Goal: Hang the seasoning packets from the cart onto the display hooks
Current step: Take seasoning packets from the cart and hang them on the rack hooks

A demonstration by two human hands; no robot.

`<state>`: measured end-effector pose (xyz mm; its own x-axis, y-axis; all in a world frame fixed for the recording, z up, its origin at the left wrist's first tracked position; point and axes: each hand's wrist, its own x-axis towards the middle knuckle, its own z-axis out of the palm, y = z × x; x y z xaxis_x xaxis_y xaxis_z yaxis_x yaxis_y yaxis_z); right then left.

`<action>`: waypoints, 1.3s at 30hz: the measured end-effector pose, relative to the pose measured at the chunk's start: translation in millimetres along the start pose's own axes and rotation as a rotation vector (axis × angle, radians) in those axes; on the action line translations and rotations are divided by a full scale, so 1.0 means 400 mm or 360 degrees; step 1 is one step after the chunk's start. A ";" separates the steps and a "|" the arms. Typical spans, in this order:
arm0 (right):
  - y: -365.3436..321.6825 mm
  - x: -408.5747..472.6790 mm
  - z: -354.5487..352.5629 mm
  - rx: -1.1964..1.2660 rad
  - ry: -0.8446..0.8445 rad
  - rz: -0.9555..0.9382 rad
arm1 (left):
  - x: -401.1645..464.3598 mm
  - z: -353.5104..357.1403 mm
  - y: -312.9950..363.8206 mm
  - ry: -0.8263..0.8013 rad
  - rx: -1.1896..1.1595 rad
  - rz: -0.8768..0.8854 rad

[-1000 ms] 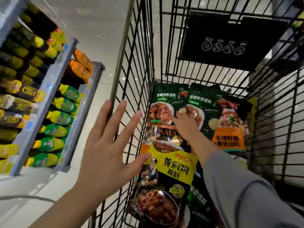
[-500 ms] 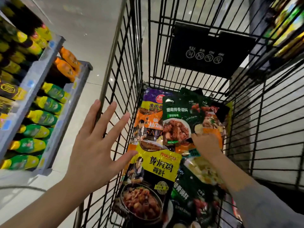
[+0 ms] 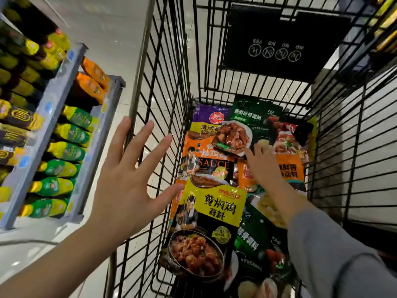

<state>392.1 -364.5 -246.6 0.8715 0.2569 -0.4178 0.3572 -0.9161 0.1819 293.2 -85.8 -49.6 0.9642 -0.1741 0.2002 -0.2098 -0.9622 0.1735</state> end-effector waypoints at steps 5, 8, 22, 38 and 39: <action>0.051 -0.044 -0.043 -0.0056 0.0244 -0.0096 | 0.000 -0.001 0.000 0.0017 0.0007 0.0014; 0.075 -0.093 -0.090 0.0152 0.0388 -0.0016 | 0.000 -0.002 0.000 0.0029 -0.0026 0.0009; -0.124 -0.626 0.056 0.0488 -0.0197 0.0089 | -0.001 -0.006 0.003 -0.0001 -0.0068 -0.0005; 0.086 -0.287 0.021 0.0727 -0.0256 0.0651 | 0.000 0.003 -0.002 0.0073 0.0116 0.0147; 0.087 -0.277 0.028 0.0721 -0.0325 0.0671 | 0.001 0.002 -0.003 0.0073 0.0122 0.0156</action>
<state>304.2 -428.5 -203.8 0.8087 -0.1758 -0.5614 -0.2173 -0.9761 -0.0074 294.0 -84.8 -50.5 0.9309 -0.2599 0.2568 -0.2878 -0.9546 0.0769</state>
